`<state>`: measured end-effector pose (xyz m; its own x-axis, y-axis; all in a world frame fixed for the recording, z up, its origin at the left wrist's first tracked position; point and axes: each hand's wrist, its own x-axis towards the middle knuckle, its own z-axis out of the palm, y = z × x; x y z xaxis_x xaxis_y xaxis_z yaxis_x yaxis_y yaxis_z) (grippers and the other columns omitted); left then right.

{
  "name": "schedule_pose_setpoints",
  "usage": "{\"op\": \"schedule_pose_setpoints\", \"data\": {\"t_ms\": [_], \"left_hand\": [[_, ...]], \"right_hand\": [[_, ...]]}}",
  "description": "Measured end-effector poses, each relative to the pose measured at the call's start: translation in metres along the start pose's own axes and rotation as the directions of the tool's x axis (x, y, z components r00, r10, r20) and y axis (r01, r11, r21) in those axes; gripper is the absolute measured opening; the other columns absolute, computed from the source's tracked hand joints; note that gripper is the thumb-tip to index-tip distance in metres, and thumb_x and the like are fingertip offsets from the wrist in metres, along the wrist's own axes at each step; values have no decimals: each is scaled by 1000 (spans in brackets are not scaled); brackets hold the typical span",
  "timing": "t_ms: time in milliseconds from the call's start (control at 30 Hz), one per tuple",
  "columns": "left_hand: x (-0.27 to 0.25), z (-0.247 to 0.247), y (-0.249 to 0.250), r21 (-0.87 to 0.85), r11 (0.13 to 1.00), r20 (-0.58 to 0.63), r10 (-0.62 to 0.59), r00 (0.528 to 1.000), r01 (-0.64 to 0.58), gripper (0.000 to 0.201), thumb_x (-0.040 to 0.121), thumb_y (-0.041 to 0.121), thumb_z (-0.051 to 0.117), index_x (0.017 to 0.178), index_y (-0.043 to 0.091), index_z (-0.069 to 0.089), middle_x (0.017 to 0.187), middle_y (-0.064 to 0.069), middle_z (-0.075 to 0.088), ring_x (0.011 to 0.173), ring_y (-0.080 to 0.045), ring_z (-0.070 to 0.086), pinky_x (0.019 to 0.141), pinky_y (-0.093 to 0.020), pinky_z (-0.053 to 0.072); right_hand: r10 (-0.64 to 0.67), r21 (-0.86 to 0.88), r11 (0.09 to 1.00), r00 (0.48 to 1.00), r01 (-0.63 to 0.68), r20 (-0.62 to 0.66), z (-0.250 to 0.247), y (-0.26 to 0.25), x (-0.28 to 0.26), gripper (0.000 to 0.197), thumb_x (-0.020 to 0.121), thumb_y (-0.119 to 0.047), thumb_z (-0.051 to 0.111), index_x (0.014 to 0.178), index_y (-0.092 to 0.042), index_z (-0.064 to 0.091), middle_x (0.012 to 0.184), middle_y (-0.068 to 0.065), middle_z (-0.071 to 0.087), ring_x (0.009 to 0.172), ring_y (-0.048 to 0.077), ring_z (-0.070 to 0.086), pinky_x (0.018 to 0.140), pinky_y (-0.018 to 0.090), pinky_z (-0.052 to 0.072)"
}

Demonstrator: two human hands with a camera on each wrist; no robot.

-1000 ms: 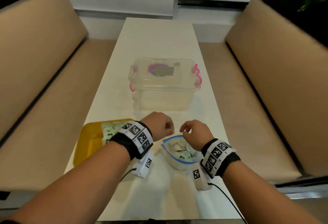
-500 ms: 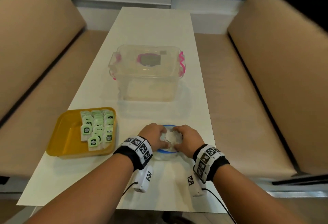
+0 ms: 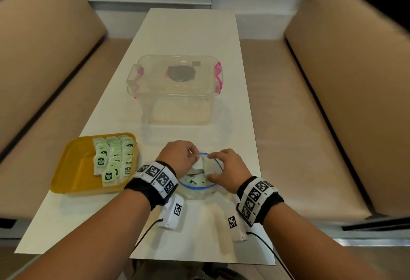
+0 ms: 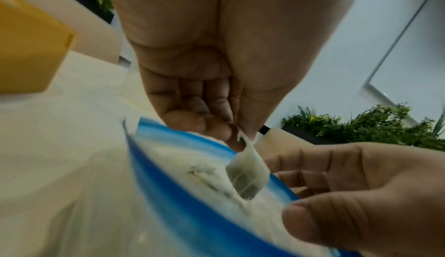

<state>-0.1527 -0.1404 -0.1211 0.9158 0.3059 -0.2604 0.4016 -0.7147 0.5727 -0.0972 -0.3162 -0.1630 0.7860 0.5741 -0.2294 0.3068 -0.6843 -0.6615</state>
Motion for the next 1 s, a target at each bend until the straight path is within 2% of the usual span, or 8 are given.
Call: {"op": "schedule_pose_setpoints", "data": {"t_ms": [100, 167, 233, 367, 500, 700, 833, 1000], "left_hand": [[-2, -10, 9, -121, 991, -10, 50, 999, -51, 6, 87, 28, 69, 89, 28, 63, 76, 5, 69, 69, -10, 63, 64, -23, 46], [-3, -11, 17, -207, 975, -17, 85, 996, -87, 9, 87, 28, 70, 90, 28, 61, 73, 4, 70, 62, -6, 61, 59, -19, 43], [-3, -8, 23, -264, 958, -60, 99, 993, -111, 8, 89, 32, 67, 91, 27, 61, 69, 4, 70, 60, -7, 62, 56, -18, 43], [3, 6, 20, -279, 960, -109, 3, 994, -33, 21, 97, 38, 54, 89, 22, 66, 75, 7, 74, 67, -12, 66, 66, -25, 50], [9, 26, 11, 135, 991, 62, -34, 998, 26, 17, 91, 29, 63, 93, 16, 73, 92, 0, 72, 88, -20, 65, 81, -30, 52], [15, 41, 14, 326, 945, 138, -56, 989, 8, 35, 85, 39, 70, 113, 17, 68, 111, -2, 68, 104, -22, 63, 92, -34, 50], [18, 39, 15, 258, 966, 138, -61, 989, 24, 4, 83, 25, 70, 86, 24, 70, 97, 2, 72, 93, -20, 66, 84, -29, 53], [14, 25, 6, 66, 998, 111, -12, 994, 5, 4, 80, 18, 67, 78, 20, 70, 79, 4, 70, 78, -17, 67, 75, -29, 56]], "right_hand": [[-138, 11, 990, 989, 139, -55, -2, -7, 1, 66, 74, -39, 77, 134, -30, 53, 133, -6, 46, 119, 15, 39, 103, 29, 36], [-248, 9, 968, 964, 250, -95, 0, -10, 3, 49, 82, -38, 68, 128, -24, 57, 125, -5, 54, 110, 16, 46, 96, 31, 41], [-271, 42, 959, 953, 279, -137, 0, -13, 3, 23, 93, -30, 55, 111, -15, 60, 104, 2, 61, 93, 19, 54, 85, 37, 47], [-128, 107, 984, 981, 144, -143, -2, -6, 3, 30, 103, -25, 38, 88, -10, 60, 86, 8, 64, 79, 25, 58, 77, 40, 48], [-18, 177, 984, 997, 32, -80, 4, 4, 4, 29, 103, -27, 35, 92, -15, 59, 89, -1, 68, 78, 21, 63, 78, 38, 52], [58, 210, 977, 997, -47, -49, 3, 6, 6, 18, 99, -18, 37, 91, -13, 51, 90, 2, 69, 83, 25, 63, 77, 37, 50], [101, 221, 972, 993, -83, -69, 3, 3, 7, 21, 100, -29, 39, 84, -16, 41, 87, 11, 69, 81, 31, 62, 74, 42, 50], [143, 280, 953, 986, -114, -87, 3, 0, 11, 23, 97, -32, 38, 79, -18, 42, 84, 13, 66, 77, 36, 62, 72, 47, 53]]}}
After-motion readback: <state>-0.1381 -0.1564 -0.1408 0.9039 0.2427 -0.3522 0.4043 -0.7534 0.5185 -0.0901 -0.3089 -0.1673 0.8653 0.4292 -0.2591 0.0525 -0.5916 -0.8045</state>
